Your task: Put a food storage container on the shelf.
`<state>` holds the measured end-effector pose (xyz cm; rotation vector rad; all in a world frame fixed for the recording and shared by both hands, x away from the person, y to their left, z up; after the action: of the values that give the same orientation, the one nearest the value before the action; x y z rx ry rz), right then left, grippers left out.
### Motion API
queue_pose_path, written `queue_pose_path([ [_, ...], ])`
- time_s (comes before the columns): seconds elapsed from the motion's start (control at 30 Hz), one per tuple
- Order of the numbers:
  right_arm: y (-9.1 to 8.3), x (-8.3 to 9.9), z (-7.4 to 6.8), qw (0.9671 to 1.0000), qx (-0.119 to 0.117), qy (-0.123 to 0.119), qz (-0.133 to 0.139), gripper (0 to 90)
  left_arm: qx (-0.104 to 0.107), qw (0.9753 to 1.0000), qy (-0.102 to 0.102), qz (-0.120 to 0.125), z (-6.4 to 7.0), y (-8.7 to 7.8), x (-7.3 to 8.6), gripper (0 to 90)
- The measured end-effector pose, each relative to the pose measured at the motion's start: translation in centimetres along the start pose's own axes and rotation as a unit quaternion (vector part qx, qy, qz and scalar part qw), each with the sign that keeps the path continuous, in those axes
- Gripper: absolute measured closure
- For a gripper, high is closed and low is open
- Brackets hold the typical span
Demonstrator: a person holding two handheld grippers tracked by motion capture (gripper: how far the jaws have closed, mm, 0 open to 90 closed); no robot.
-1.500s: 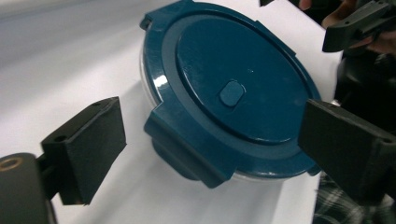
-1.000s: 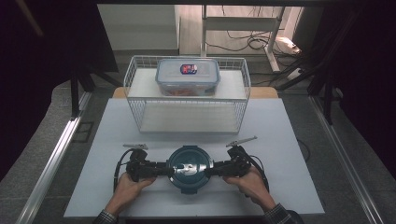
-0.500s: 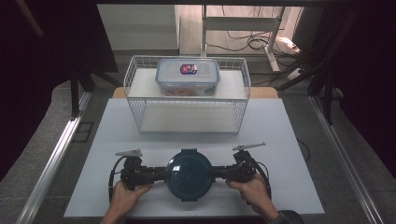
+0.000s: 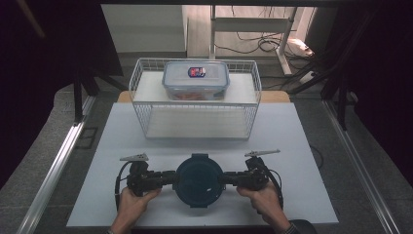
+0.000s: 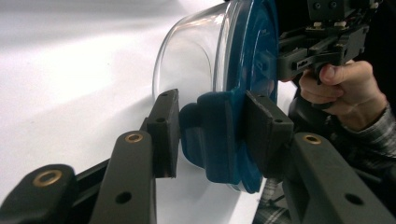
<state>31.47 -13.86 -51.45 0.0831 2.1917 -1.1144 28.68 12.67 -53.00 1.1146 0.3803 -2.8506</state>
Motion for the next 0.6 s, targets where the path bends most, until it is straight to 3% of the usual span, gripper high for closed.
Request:
queue_pose_path([
  [0.1, -0.4, -0.6, -0.2, 0.9999, 0.002, -0.001, 0.012, 56.0, 0.000, 1.0000, 0.002, 0.000, 0.2, 0.0, -0.3, 58.2],
  [0.2, -1.0, -1.5, -0.3, 0.9993, 0.009, -0.017, 0.031, 56.1, -0.005, 0.9999, 0.009, 0.002, 0.4, 0.0, -1.1, 58.1],
  [0.6, -2.0, -4.2, -1.2, 0.9975, 0.010, -0.042, 0.056, 56.5, -0.014, 0.9993, 0.029, 0.017, 1.2, -0.9, -3.9, 57.6],
])
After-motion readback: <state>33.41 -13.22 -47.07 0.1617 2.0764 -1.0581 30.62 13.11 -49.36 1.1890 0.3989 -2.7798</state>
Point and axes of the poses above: each handheld gripper's, and its own axes: y roughly forward along the jaws, x roughly out of its underside, z roughly to its right, the point moved 6 cm from there along y, roughly forward along the jaws, and after that the axes turned 15 degrees about x, right-handed, at the moved point
